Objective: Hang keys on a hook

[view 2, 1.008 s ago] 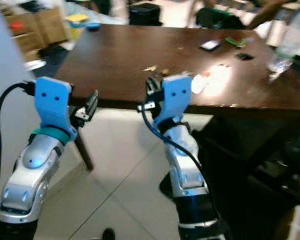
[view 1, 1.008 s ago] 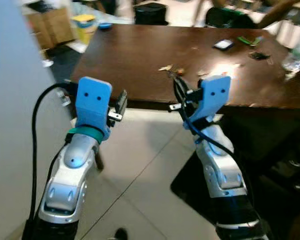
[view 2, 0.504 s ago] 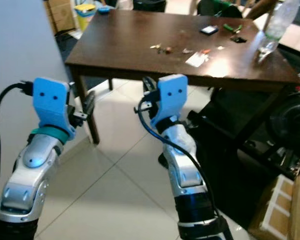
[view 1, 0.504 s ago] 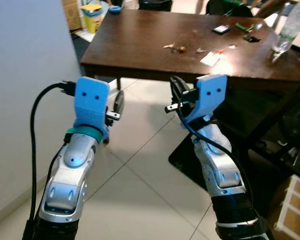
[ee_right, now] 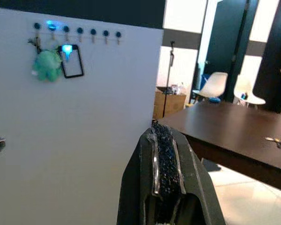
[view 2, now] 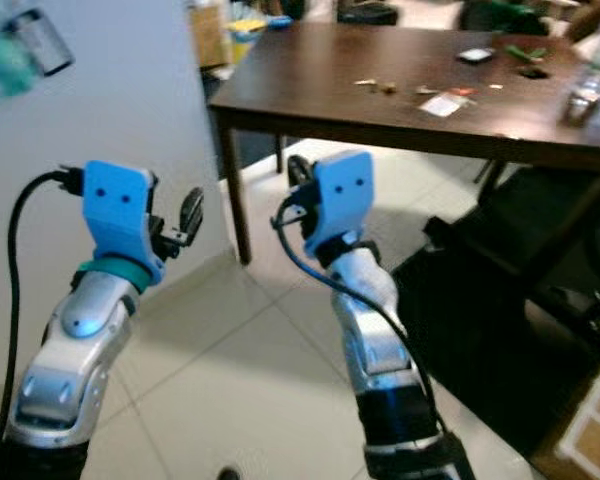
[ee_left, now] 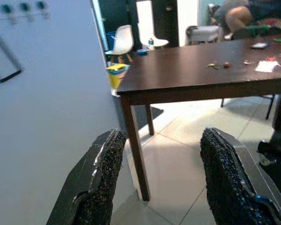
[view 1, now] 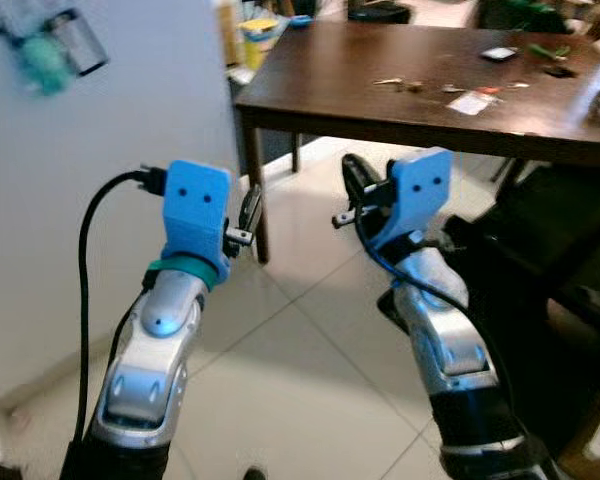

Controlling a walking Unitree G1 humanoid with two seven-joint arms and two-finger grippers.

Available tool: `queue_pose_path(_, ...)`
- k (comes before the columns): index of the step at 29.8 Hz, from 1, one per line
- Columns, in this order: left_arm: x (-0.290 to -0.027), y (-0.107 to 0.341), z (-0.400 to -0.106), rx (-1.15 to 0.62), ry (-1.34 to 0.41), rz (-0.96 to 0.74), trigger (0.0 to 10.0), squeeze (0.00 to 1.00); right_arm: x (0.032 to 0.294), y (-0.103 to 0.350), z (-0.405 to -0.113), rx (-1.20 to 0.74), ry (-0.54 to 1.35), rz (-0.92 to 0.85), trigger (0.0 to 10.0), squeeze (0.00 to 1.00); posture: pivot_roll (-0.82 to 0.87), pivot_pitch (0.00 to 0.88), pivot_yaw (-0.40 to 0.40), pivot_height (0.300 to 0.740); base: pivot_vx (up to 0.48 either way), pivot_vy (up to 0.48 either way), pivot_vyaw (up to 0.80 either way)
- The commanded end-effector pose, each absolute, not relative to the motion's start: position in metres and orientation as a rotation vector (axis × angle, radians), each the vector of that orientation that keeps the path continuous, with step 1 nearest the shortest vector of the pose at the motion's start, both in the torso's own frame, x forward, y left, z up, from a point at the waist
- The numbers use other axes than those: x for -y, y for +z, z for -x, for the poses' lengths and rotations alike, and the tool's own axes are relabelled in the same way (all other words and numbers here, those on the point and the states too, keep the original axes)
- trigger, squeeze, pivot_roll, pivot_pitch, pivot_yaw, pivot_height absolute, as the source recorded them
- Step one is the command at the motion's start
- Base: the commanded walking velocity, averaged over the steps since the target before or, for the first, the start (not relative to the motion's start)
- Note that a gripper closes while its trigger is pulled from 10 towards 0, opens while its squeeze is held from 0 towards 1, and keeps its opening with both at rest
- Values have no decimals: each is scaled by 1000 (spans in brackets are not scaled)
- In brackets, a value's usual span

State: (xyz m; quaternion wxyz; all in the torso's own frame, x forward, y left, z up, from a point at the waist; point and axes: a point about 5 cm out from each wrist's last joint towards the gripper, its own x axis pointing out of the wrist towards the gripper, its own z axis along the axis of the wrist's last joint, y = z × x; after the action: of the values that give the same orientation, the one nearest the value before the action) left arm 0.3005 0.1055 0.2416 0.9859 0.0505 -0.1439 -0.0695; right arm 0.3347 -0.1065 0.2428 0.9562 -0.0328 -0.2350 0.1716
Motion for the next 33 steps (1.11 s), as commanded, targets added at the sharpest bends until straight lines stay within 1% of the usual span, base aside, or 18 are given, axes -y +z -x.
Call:
queue_pose_path(1,-111,239,-301,266,-119,-106,10000,0,100,248,-333,498,370,50,10000,0,-46,61,71,740,0,0,794)
queue_pose_path(23,-108,248,-302,318,-138,-134,10000,0,99,251,-333,508,372,43,10000,0,-45,66,74,740,0,0,791)
queue_pose_path(27,-108,249,-303,328,-137,-145,10000,0,103,254,-333,527,342,9,10000,0,-47,68,77,740,420,0,0)
queue_pose_path(33,-107,250,-303,331,-140,-146,10000,0,109,258,-335,543,296,9,10000,0,-47,66,78,740,420,0,0)
